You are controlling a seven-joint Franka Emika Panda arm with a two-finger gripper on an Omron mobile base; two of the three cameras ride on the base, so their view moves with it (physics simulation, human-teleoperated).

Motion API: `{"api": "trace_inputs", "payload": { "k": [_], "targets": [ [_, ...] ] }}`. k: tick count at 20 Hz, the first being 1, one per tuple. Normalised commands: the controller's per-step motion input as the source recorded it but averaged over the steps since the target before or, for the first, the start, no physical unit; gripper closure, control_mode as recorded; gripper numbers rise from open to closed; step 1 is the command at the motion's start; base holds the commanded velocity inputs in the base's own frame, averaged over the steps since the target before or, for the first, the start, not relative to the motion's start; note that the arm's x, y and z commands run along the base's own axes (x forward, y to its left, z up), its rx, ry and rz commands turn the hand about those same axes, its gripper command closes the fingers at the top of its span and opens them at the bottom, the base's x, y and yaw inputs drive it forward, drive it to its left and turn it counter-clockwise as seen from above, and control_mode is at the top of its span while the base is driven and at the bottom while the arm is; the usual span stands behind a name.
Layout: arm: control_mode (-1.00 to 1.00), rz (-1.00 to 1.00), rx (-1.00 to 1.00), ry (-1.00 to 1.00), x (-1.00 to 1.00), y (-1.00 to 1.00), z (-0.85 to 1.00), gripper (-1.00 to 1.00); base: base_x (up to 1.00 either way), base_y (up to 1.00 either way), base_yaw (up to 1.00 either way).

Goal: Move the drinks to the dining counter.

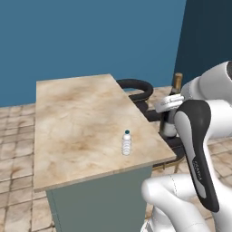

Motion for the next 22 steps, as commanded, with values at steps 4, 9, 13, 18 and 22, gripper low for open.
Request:
{"api": "trace_inputs", "payload": {
  "k": [4, 9, 13, 18, 22],
  "targets": [
    [1.0, 0.0, 0.0, 0.0, 0.0, 0.0, 0.0, 1.0, 0.01, -0.08, 0.07],
    [1.0, 0.0, 0.0, 0.0, 0.0, 0.0, 0.0, 1.0, 0.01, -0.02, 0.01],
    [1.0, 0.0, 0.0, 0.0, 0.0, 0.0, 0.0, 1.0, 0.0, 0.0, 0.0],
    [1.0, 0.0, 0.0, 0.0, 0.0, 0.0, 0.0, 1.0, 0.0, 0.0, 0.0],
    [-1.0, 0.0, 0.0, 0.01, 0.0, -0.02, -0.02, 1.0, 0.0, 0.0, 0.0]
  ]
}}
